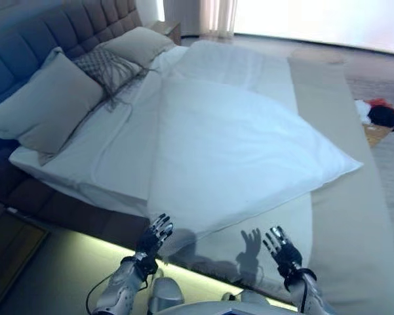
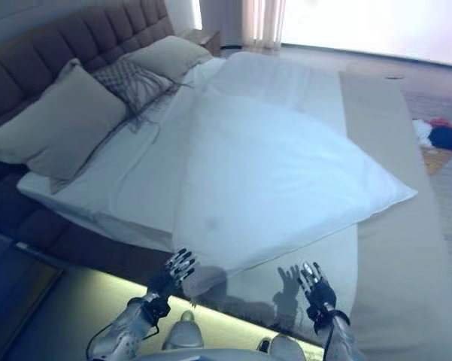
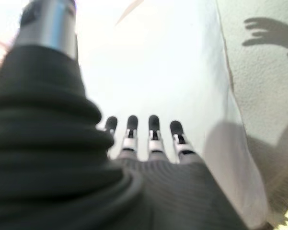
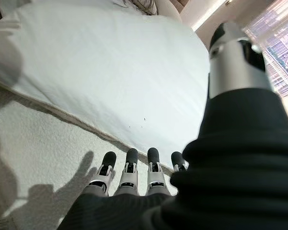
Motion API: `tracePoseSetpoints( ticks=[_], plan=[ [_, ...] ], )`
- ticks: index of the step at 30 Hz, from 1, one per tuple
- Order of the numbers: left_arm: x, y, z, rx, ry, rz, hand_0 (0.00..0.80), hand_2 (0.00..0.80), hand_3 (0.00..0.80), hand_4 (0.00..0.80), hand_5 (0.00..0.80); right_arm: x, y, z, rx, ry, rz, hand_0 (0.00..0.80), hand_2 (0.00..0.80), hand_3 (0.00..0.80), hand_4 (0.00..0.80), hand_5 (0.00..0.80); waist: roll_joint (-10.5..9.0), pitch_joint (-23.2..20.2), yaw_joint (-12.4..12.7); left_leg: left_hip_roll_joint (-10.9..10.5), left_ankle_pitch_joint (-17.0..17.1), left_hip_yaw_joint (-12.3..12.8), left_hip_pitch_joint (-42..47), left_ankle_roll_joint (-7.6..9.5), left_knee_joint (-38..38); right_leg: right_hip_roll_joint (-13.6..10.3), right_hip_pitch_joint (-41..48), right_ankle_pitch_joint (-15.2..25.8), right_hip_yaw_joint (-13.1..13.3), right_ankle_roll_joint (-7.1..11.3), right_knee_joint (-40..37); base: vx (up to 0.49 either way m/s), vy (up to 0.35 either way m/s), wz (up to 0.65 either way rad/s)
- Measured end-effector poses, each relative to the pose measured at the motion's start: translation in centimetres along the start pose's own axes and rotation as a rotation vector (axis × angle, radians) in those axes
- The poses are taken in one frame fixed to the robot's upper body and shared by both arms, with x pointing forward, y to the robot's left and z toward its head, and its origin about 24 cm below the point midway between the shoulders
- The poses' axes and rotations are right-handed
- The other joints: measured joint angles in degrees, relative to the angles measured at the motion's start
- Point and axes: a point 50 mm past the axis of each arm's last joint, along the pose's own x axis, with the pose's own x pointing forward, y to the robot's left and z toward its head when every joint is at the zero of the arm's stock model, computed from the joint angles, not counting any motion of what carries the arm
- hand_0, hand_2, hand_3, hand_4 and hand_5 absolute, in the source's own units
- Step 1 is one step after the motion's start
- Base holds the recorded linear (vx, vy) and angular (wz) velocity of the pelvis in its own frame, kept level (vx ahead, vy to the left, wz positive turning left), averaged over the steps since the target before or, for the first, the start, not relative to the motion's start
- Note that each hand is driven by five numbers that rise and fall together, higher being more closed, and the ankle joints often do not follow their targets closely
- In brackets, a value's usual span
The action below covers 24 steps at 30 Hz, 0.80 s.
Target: Make the bed neatly
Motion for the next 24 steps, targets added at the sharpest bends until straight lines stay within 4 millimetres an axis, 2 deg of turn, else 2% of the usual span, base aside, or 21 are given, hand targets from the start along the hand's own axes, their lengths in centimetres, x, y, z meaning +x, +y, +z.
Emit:
tracePoseSetpoints(
  ticks=[2,3,5,6,8,9,10,12,15,17,19,21,23,24],
  plan=[
    [-0.4,0.4,-0.4,-0.011,0.007,0.004,0.000,0.000,0.000,0.000,0.000,-0.5,-0.5,-0.6,0.002,0.018,-0.018,0.000,0.000,0.000,0.000,0.000,0.35,-0.29,-0.16,-1.48,-0.20,1.36,2.58,-0.61,0.26,-2.38,1.04,-1.50,0.12,1.76,1.83,0.128,0.152,-0.33],
    [-0.5,0.6,-0.2,-0.013,0.001,0.011,0.000,0.000,0.000,0.000,0.000,-0.7,-0.7,-0.8,0.002,0.023,-0.024,0.000,0.000,0.000,0.000,0.000,-0.35,-0.83,-1.07,-2.75,-0.67,1.67,3.29,-0.60,1.25,-3.87,0.77,-2.72,0.68,2.49,3.33,0.101,0.201,-0.25],
    [-0.5,0.8,0.1,-0.014,-0.010,0.015,0.000,0.000,0.000,0.000,0.000,-0.7,-0.6,-0.7,0.001,0.022,-0.020,0.000,0.000,0.000,0.000,0.000,-1.15,-0.95,-1.22,-4.77,-1.74,1.50,3.12,0.96,3.72,-6.09,-0.18,-4.17,2.77,3.18,5.44,0.143,0.241,-0.35],
    [-0.7,0.8,-0.1,-0.015,-0.004,0.013,0.000,0.000,0.000,0.000,0.000,-0.6,-0.4,-0.8,0.003,0.022,-0.016,0.000,0.000,0.000,0.000,0.000,-1.77,-1.37,-1.12,-6.27,-2.48,-0.04,2.19,2.24,7.83,-7.69,0.20,-4.39,4.59,3.68,5.62,0.145,0.236,-0.42],
    [-0.7,0.7,-0.1,-0.014,-0.006,0.009,0.000,0.000,0.000,0.000,0.000,-0.7,-0.3,-1.1,0.014,0.026,-0.017,0.000,0.000,0.000,0.000,0.000,-2.00,-2.45,-1.22,-7.22,-3.32,-1.33,1.03,2.97,10.25,-8.69,0.70,-4.22,5.29,4.62,5.00,0.138,0.239,-0.20],
    [-0.5,0.4,0.4,-0.003,-0.018,-0.009,0.000,0.000,0.000,0.000,0.000,-0.7,-0.3,-1.4,0.030,0.024,-0.021,0.000,0.000,0.000,0.000,0.000,-2.04,-2.80,-1.40,-7.54,-4.79,-1.43,0.09,5.07,11.65,-8.98,0.96,-4.35,5.20,4.83,4.93,0.124,0.253,0.01],
    [-0.4,0.1,0.9,0.005,-0.035,-0.025,0.000,0.000,0.000,0.000,0.000,-0.7,-0.1,-1.5,0.037,0.024,-0.018,0.000,0.000,0.000,0.000,0.000,-1.91,-3.03,-1.29,-7.94,-5.52,-1.06,0.33,5.96,10.51,-9.05,0.90,-4.43,5.04,5.23,5.18,0.112,0.267,0.11],
    [-0.3,0.2,1.2,0.016,-0.040,-0.024,0.000,0.000,0.000,0.000,0.000,-0.6,0.3,-1.8,0.045,0.025,-0.014,0.000,0.000,0.000,0.000,0.000,-2.00,-4.18,-1.54,-8.69,-6.48,-0.02,1.47,5.15,8.02,-9.86,0.27,-4.72,4.52,6.26,5.46,0.087,0.235,0.16],
    [-0.3,0.6,1.5,0.030,-0.040,0.000,0.000,0.000,0.000,0.000,0.000,-0.3,1.3,-2.4,0.065,0.027,0.007,0.000,0.000,0.000,0.000,0.000,-2.76,-4.62,-1.36,-10.72,-6.59,0.03,1.67,5.01,6.99,-12.56,-0.09,-4.71,3.29,6.42,6.79,0.047,0.158,0.17],
    [-0.3,0.7,1.6,0.033,-0.041,0.017,0.000,0.000,0.000,0.000,0.000,-0.1,1.8,-2.6,0.071,0.031,0.003,0.000,0.000,0.000,0.000,0.000,-2.97,-4.96,-1.23,-11.66,-6.67,-0.09,1.65,4.89,6.37,-13.33,0.18,-4.71,3.27,6.40,6.30,-0.003,-0.022,0.23],
    [-0.2,0.9,1.7,0.038,-0.042,0.037,0.000,0.000,0.000,0.000,0.000,0.2,1.9,-2.7,0.069,0.037,0.000,0.000,0.000,0.000,0.000,0.000,-2.95,-5.00,-1.25,-11.74,-6.66,-0.18,1.53,4.85,5.51,-12.99,1.13,-4.45,3.23,6.87,4.36,-0.031,-0.149,0.30],
    [-0.3,1.3,1.8,0.043,-0.038,0.069,0.000,0.000,0.000,0.000,0.000,0.5,1.6,-2.8,0.061,0.049,-0.015,0.000,0.000,0.000,0.000,0.000,-3.25,-5.22,-0.95,-11.18,-6.33,-0.01,1.57,4.13,4.29,-12.24,1.79,-3.52,2.73,8.56,2.40,-0.040,-0.204,0.18],
    [-0.4,1.7,1.6,0.045,-0.030,0.104,0.000,0.000,0.000,0.000,0.000,0.7,1.3,-2.8,0.053,0.060,-0.032,0.000,0.000,0.000,0.000,0.000,-3.36,-5.75,0.43,-9.83,-5.51,0.10,1.63,2.28,3.42,-10.80,1.94,-2.79,2.52,8.32,1.09,-0.020,-0.197,-0.04],
    [-0.4,1.9,1.6,0.044,-0.030,0.117,0.000,0.000,0.000,0.000,0.000,0.8,1.3,-2.8,0.052,0.060,-0.032,0.000,0.000,0.000,0.000,0.000,-3.47,-5.90,0.88,-9.38,-5.37,0.08,1.67,2.12,3.21,-10.23,1.99,-2.56,2.51,7.98,0.73,-0.018,-0.170,-0.09]
  ],
)
